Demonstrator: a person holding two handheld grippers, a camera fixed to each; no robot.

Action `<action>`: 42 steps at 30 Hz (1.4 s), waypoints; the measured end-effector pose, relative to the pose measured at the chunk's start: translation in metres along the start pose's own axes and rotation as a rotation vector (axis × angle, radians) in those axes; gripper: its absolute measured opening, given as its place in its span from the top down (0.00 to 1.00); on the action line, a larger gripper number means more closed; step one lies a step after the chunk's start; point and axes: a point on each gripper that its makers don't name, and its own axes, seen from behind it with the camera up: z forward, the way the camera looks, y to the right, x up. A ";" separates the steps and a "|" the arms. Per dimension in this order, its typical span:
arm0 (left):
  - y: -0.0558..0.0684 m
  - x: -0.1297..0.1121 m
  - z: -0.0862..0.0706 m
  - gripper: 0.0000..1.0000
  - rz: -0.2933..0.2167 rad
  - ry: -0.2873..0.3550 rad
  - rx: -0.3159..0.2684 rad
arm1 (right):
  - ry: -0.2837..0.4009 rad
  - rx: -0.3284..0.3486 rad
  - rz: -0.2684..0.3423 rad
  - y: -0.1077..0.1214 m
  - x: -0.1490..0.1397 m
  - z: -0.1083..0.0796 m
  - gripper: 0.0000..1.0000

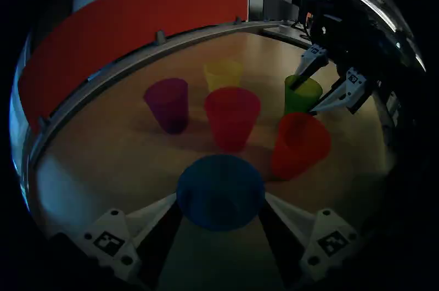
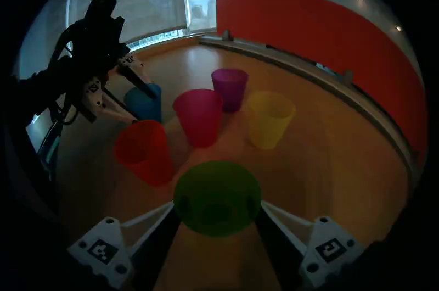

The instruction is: Pour water

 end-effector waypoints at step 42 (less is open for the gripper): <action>-0.016 -0.033 -0.050 0.07 -0.083 0.024 0.147 | 0.024 -0.097 0.086 -0.001 -0.042 -0.064 0.00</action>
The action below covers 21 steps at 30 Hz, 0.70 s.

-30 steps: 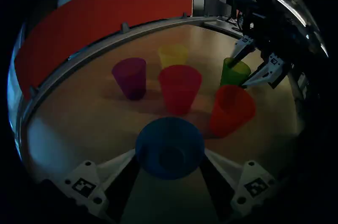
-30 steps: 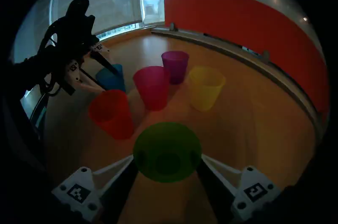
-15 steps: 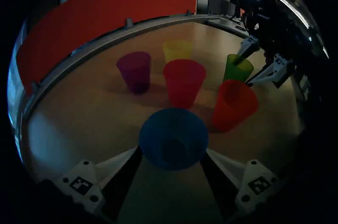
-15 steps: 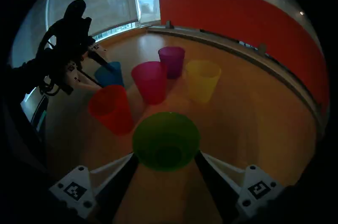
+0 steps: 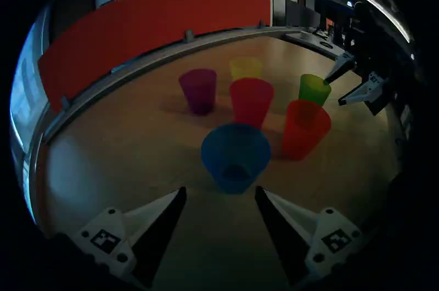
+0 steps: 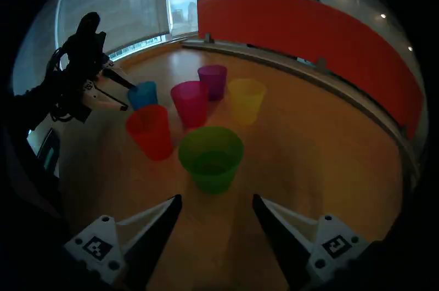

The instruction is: Pour water

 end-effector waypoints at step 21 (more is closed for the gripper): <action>-0.039 0.029 -0.077 0.07 -0.138 0.340 0.346 | 0.342 -0.337 0.101 0.046 0.044 -0.080 0.00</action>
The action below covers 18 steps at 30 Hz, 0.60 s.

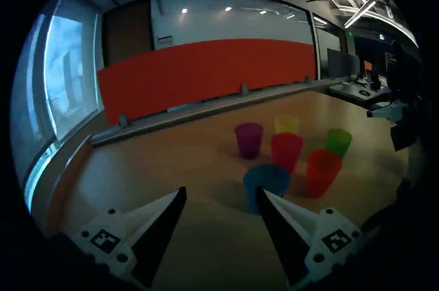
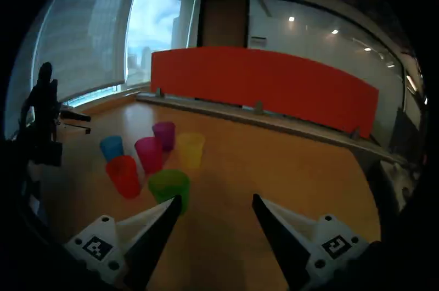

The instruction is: Pour water

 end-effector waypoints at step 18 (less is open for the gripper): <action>-0.039 0.042 -0.017 0.07 -0.182 0.245 0.218 | 0.308 -0.306 0.152 0.047 0.059 -0.017 0.00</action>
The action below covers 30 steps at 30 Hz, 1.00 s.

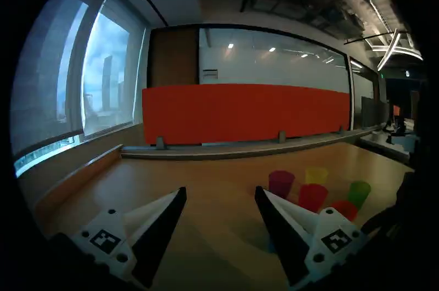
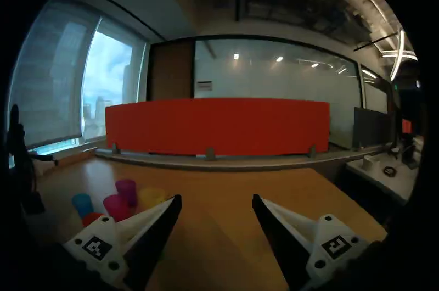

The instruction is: Pour water

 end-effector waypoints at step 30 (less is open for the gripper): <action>-0.015 -0.008 0.000 0.07 0.011 0.106 0.089 | 0.034 -0.077 -0.003 -0.012 0.015 0.020 0.00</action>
